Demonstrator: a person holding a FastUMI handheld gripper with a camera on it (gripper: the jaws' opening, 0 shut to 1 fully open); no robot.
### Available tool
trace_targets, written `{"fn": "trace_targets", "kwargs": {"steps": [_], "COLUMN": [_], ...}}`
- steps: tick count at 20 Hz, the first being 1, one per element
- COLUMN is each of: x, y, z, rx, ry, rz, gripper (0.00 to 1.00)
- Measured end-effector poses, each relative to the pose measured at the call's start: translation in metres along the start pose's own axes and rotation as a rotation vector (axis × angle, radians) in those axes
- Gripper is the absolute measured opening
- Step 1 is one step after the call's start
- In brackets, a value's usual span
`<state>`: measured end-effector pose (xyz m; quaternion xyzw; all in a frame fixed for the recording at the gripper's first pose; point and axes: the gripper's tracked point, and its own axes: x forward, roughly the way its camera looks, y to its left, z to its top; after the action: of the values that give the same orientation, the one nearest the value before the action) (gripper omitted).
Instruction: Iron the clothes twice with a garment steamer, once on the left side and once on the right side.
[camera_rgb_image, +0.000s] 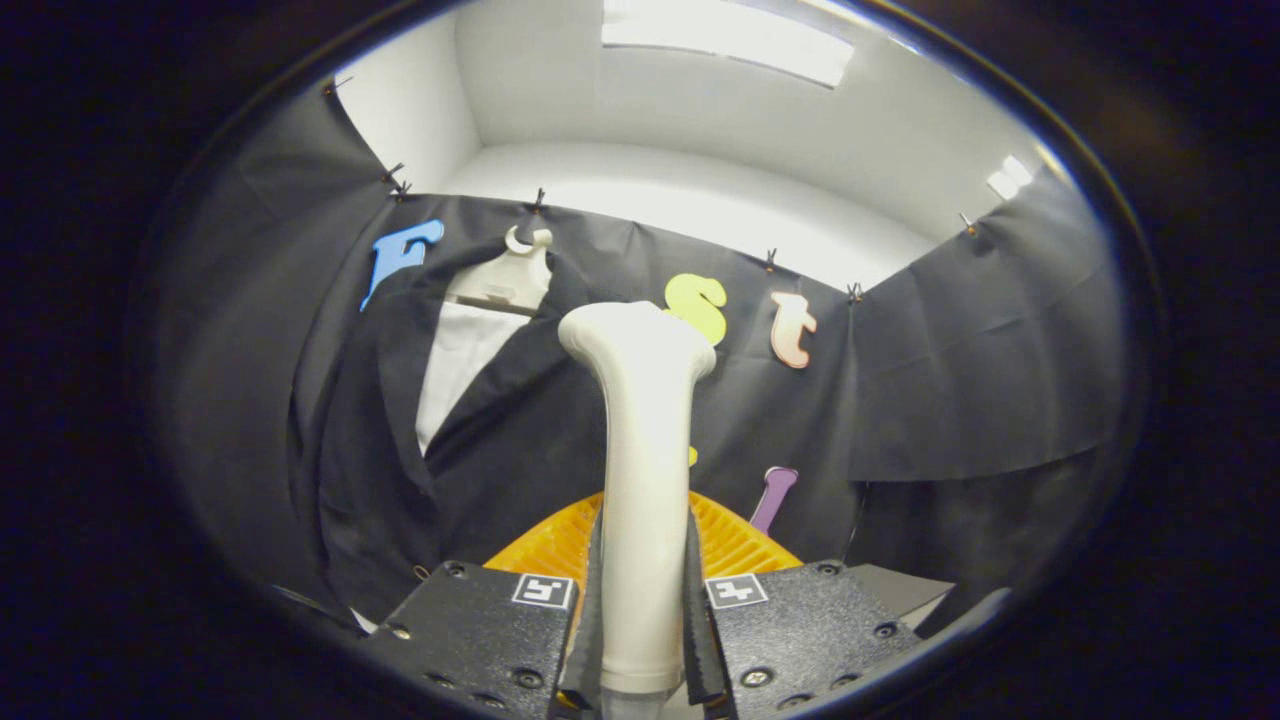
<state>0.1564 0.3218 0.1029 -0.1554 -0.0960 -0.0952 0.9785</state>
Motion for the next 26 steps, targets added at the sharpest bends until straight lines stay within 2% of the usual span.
{"fn": "trace_targets", "kwargs": {"steps": [9, 14, 26], "x": [0.054, 0.061, 0.034], "y": [0.026, 0.04, 0.033], "z": [0.045, 0.023, -0.045], "rx": [0.03, 0.046, 0.032], "ry": [-0.09, -0.047, 0.066], "rz": [0.025, 0.075, 0.088], "gripper": [0.35, 0.35, 0.35]}}
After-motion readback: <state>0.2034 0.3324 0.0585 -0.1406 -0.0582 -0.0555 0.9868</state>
